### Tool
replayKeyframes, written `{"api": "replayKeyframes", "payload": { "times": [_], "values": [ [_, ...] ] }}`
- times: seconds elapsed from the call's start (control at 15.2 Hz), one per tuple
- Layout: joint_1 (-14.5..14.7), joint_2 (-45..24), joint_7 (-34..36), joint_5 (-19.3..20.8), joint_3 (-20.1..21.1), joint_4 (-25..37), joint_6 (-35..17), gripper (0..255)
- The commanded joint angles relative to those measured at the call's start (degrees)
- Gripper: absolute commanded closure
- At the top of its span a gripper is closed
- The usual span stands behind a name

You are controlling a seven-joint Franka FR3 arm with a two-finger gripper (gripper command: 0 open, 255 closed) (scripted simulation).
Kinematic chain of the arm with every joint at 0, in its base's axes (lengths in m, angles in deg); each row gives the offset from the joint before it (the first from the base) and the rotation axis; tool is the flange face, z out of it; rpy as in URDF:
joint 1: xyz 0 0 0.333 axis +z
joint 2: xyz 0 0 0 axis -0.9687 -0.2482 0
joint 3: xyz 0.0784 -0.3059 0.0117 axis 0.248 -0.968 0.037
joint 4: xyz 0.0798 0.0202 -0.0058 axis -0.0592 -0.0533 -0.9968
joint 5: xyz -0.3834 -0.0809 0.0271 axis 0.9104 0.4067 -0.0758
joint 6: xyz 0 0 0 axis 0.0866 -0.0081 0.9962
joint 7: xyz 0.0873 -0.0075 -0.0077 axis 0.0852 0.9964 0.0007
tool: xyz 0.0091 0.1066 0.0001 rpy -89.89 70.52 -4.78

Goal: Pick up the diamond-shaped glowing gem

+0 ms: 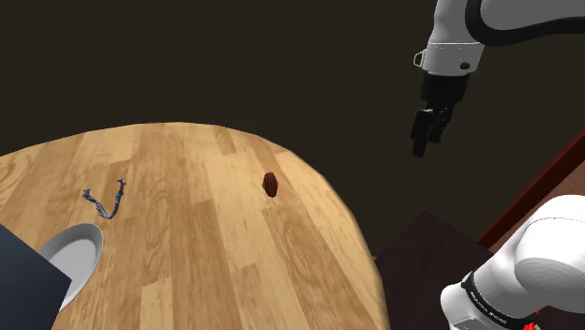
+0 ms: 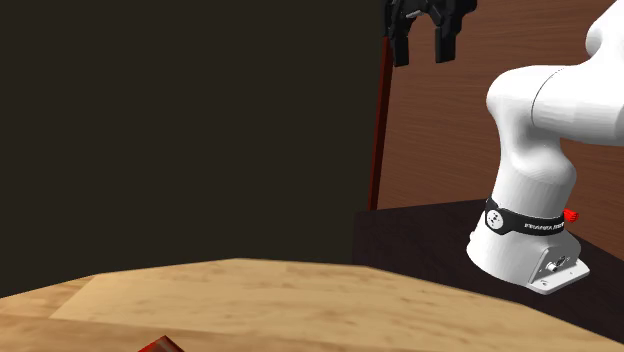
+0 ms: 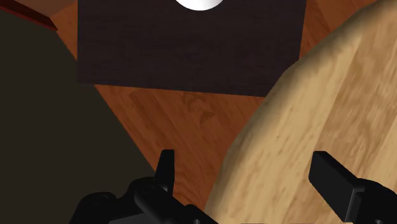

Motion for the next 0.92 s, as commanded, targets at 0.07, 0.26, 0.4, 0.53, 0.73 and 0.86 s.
{"api": "replayKeyframes", "payload": {
  "times": [0.07,0.26,0.4,0.53,0.73,0.86],
  "values": [
    [0.2,-1.7,1.3,-1.0,0.8,0.3,-1.0,0],
    [0.9,-7.1,5.2,-3.7,3.2,1.8,-4.1,0],
    [1.3,-11.0,7.6,-5.3,4.7,3.2,-6.1,0],
    [1.6,-15.0,10.0,-6.7,6.1,4.9,-8.1,0],
    [2.1,-21.2,13.5,-8.5,8.0,7.9,-10.7,0],
    [2.5,-25.5,15.8,-9.4,9.1,10.2,-12.3,0]
  ]
}}
